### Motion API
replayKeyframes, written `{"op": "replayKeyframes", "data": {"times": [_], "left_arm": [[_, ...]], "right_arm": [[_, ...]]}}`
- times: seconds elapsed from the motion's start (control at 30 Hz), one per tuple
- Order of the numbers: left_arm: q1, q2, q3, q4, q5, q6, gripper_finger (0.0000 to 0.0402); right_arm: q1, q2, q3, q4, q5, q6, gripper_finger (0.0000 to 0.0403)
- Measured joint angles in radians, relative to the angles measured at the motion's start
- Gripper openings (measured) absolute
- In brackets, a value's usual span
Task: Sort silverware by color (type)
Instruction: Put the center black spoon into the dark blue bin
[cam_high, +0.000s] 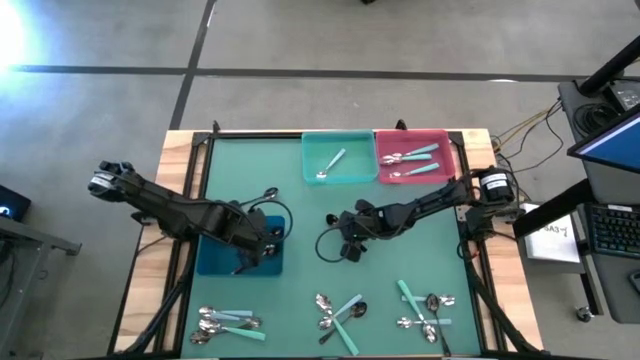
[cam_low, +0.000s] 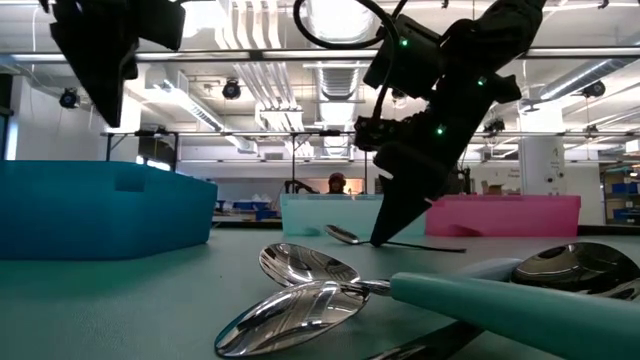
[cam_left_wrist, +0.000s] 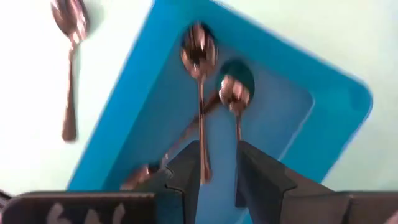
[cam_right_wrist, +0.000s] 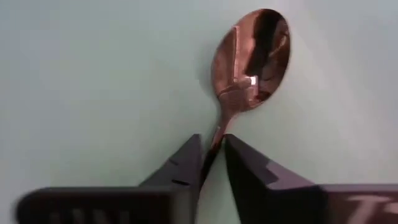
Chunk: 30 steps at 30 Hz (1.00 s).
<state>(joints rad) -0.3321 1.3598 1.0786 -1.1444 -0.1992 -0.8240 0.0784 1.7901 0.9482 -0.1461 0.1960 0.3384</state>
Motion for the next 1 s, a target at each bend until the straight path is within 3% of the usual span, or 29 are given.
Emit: {"op": "replayKeyframes", "data": {"times": [0.07, 0.27, 0.67, 0.83, 1.0], "left_arm": [[0.0, 0.0, 0.0, 0.025, -0.057, 0.0, 0.0088], [0.0, 0.0, 0.0, 0.164, -0.162, 0.018, 0.0088], [-0.005, 0.0, -0.022, 0.518, -0.381, 0.29, 0.0088], [-0.006, 0.008, -0.064, 0.681, -0.446, 0.347, 0.0088], [-0.005, 0.036, -0.167, 1.015, -0.452, 0.472, 0.0088]], "right_arm": [[0.0, 0.001, 0.0, 0.003, -0.005, -0.027, 0.0018], [-0.001, -0.039, -0.003, 0.004, -0.013, -0.052, 0.001], [-0.003, -0.278, 0.006, -0.007, -0.007, -0.198, 0.0009], [-0.003, -0.403, 0.01, -0.001, 0.101, -0.275, 0.0009], [-0.003, -0.498, 0.01, 0.021, 0.169, -0.333, 0.0009]]}}
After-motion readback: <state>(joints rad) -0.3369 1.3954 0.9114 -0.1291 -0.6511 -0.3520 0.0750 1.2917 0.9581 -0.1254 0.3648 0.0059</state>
